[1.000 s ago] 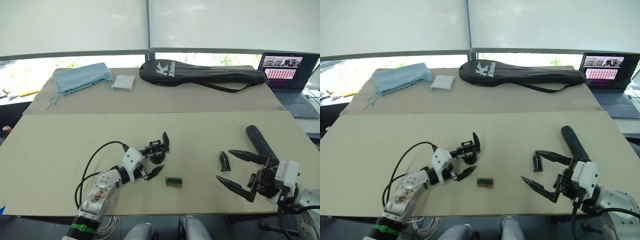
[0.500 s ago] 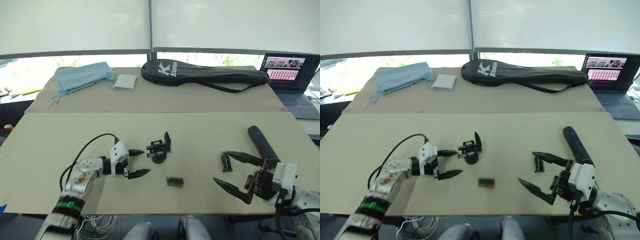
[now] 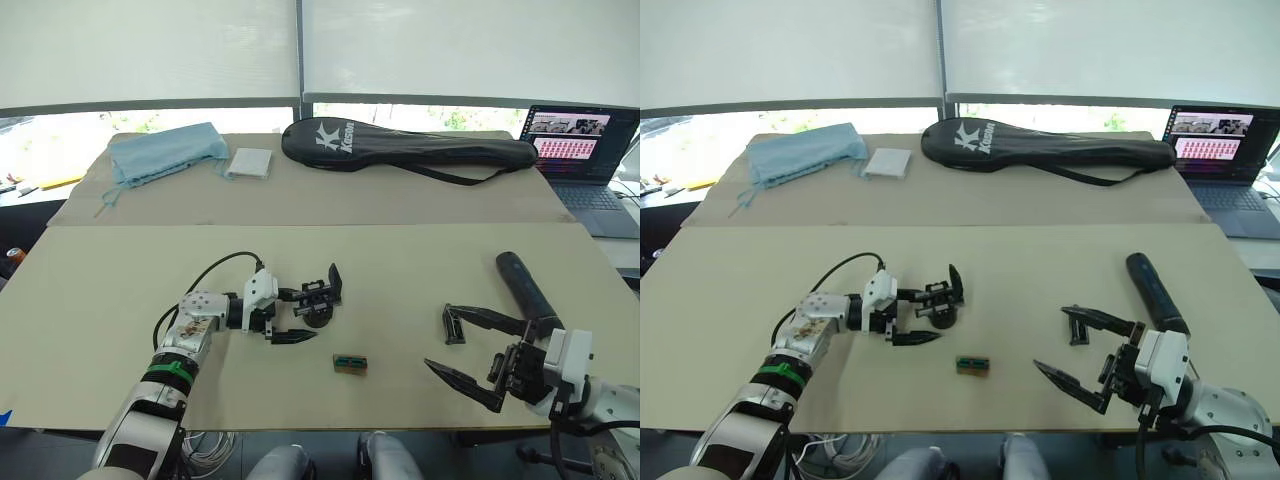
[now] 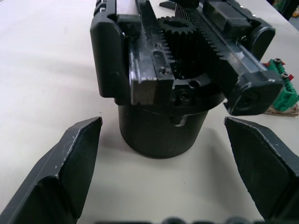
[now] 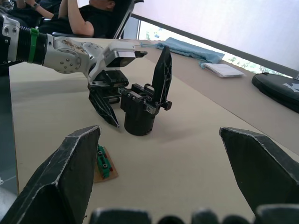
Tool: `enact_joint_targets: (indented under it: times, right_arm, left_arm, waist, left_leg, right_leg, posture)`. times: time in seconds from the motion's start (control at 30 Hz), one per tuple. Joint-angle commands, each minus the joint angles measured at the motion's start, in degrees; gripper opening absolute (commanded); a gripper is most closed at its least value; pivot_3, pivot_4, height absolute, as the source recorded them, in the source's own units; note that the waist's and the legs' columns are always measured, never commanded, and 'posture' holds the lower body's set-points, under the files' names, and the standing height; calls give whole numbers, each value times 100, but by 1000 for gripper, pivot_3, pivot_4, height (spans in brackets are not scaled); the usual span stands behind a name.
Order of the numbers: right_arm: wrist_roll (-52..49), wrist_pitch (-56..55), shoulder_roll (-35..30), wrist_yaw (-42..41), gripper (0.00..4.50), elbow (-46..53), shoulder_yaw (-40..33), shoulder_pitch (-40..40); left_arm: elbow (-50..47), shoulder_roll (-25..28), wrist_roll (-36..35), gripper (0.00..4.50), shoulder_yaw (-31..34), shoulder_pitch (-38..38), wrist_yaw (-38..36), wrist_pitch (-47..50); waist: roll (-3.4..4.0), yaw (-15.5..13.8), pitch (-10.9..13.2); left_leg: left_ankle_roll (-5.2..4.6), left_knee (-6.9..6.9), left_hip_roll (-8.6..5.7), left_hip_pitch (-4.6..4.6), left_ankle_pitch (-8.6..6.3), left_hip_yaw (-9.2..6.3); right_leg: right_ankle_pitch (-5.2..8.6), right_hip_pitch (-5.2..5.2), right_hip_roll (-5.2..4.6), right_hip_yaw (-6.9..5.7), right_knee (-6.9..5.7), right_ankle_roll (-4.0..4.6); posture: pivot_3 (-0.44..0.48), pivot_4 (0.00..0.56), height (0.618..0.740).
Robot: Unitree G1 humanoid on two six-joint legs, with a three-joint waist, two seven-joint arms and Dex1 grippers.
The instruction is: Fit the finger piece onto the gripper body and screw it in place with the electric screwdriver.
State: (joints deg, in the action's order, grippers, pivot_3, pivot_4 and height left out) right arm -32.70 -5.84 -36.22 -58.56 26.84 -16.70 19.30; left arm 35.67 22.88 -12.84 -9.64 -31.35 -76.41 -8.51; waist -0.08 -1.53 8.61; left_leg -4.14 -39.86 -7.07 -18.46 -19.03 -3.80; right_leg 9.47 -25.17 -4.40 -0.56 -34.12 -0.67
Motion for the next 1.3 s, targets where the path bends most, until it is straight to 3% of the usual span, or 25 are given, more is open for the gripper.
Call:
enact_joint_targets:
  times: [0.03,0.33,0.47,0.67,0.77,0.8,1.03,1.3]
  right_arm:
    - [-38,-80,-35,11,4500,208,-168,52]
    - [-71,-39,-142,-40,4500,127,-188,-43]
    - [-33,-79,-96,-67,4500,182,-128,141]
    - [18,-103,-60,12,4500,202,-63,151]
    - [77,-131,-20,58,4500,193,-4,136]
    - [96,-134,5,80,4500,201,13,127]
    - [158,-202,117,41,4500,175,10,208]
    - [199,-267,199,11,4500,126,19,267]
  left_arm:
    - [-4,-115,17,4419,-12,-2,-38,-21]
    - [18,-308,50,4419,44,-19,77,-71]
    - [-119,-302,85,3137,16,225,94,-135]
    - [-82,-398,173,3137,-21,244,194,-232]
    - [-42,-451,239,2348,10,186,306,-366]
    - [-68,-462,230,2291,57,190,389,-379]
    - [-1911,-472,-211,2291,322,926,1154,884]
    - [-3654,-801,260,2291,194,1845,2928,1635]
  waist:
    - [0,-6,0]
    - [0,-75,0]
    - [0,-78,0]
    - [0,-75,0]
    - [0,-101,-1]
    - [0,-107,-1]
    - [0,-76,0]
    - [-3,-72,2]
  left_leg:
    - [-1,0,0,0,0,0]
    - [-4,-3,0,0,1,0]
    - [-12,-2,0,-1,3,0]
    - [-20,-3,0,1,7,0]
    - [-20,-3,0,1,7,0]
    - [-20,-3,0,0,7,0]
    - [-23,0,1,-3,7,0]
    - [5,-1,1,-5,-9,0]
  right_leg:
    - [0,0,0,0,0,0]
    - [0,1,0,1,0,-1]
    - [0,1,0,3,1,-1]
    - [1,3,0,4,0,-1]
    - [1,4,0,3,1,-2]
    - [1,4,-1,3,1,-2]
    - [1,-4,1,7,1,-2]
    - [1,-4,2,11,0,-3]
  posture:
    - [0,150,740]
    - [0,150,740]
    - [0,150,740]
    - [0,150,740]
    - [0,150,740]
    - [0,150,740]
    - [0,150,740]
    - [0,150,740]
